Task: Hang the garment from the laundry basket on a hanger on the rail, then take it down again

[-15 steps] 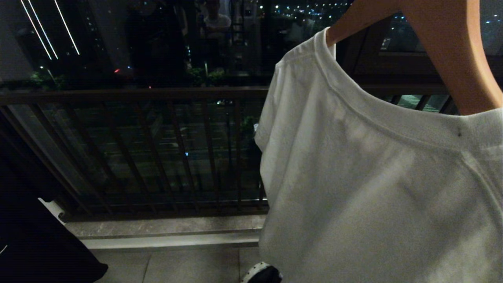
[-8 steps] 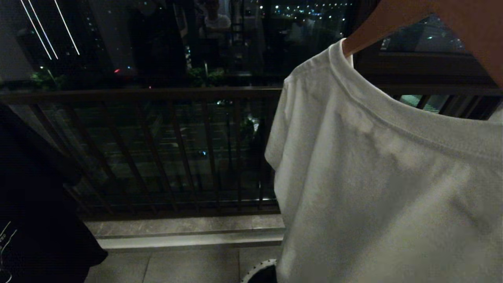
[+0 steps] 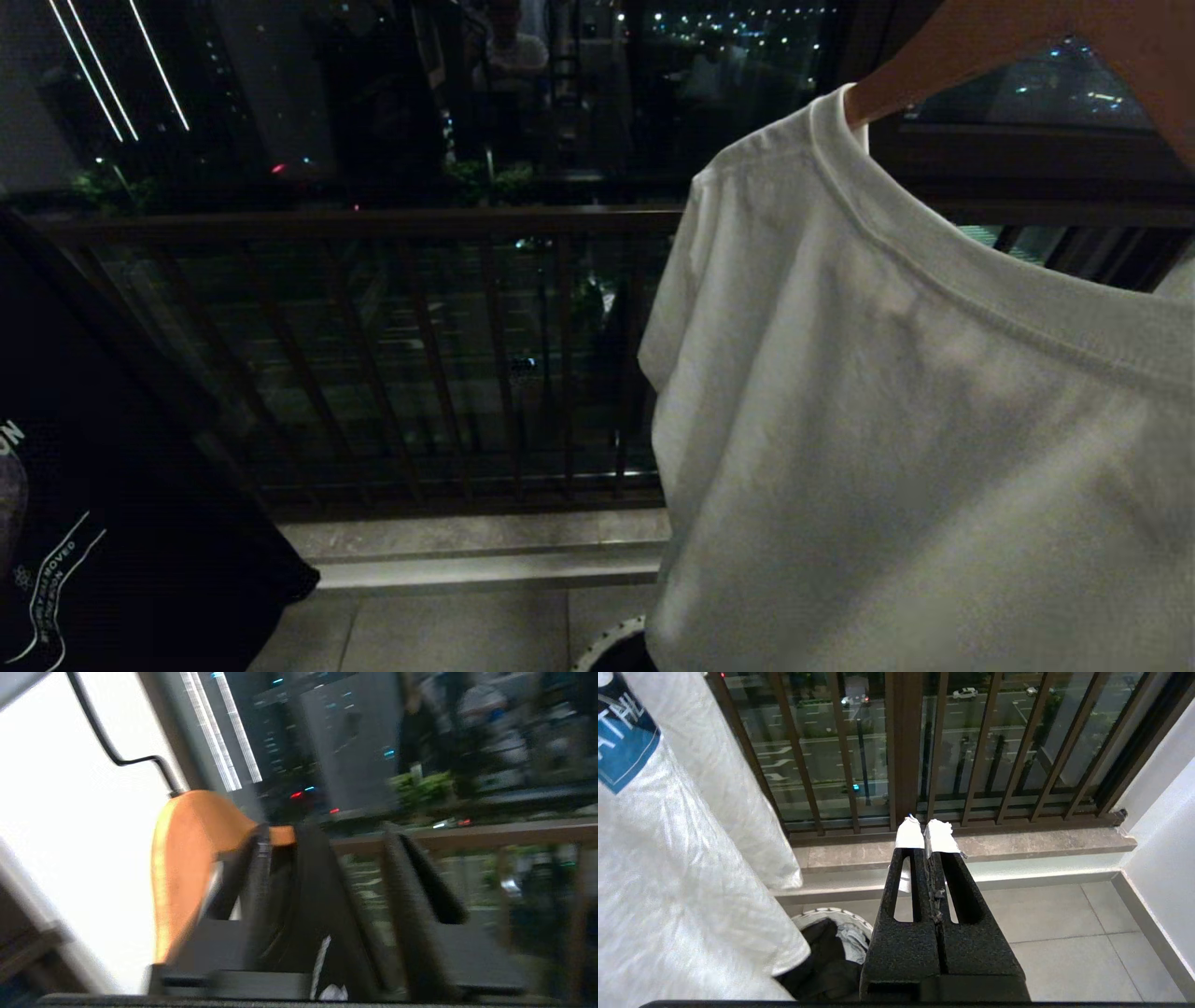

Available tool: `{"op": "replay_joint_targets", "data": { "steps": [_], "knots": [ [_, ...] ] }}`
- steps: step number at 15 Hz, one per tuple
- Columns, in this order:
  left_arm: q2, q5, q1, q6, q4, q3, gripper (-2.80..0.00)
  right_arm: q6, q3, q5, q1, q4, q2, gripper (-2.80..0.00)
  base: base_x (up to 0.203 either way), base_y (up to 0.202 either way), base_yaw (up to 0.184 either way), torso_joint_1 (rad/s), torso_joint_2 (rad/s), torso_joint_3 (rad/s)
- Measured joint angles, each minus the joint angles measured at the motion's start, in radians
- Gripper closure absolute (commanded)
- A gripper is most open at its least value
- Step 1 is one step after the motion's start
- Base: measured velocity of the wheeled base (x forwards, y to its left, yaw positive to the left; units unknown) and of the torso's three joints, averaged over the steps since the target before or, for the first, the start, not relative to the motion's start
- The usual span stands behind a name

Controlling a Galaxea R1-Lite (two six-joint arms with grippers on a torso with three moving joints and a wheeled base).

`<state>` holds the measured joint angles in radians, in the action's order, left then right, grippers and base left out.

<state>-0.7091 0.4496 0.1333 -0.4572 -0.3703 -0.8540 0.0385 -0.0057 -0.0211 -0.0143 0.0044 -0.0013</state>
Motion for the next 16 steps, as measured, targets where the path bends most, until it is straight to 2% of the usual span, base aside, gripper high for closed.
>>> {"op": "replay_joint_targets", "data": {
  "steps": [2,6,9,11,16],
  "knots": [
    [0.002,-0.056,-0.001,0.075,0.047,0.019,0.0,0.0,0.0,0.0,0.0,0.0,0.0,0.0,0.0,0.0,0.0,0.0,0.0,0.0],
    [0.073,-0.195,-0.002,0.237,0.229,0.049,0.0,0.0,0.0,0.0,0.0,0.0,0.0,0.0,0.0,0.0,0.0,0.0,0.0,0.0],
    [0.182,-0.281,-0.002,0.309,0.314,0.121,0.0,0.0,0.0,0.0,0.0,0.0,0.0,0.0,0.0,0.0,0.0,0.0,0.0,0.0],
    [0.253,-0.291,-0.005,0.329,0.327,0.189,0.0,0.0,0.0,0.0,0.0,0.0,0.0,0.0,0.0,0.0,0.0,0.0,0.0,0.0],
    [0.39,-0.294,-0.036,0.334,0.33,0.346,0.0,0.0,0.0,0.0,0.0,0.0,0.0,0.0,0.0,0.0,0.0,0.0,0.0,0.0]
  ]
}}
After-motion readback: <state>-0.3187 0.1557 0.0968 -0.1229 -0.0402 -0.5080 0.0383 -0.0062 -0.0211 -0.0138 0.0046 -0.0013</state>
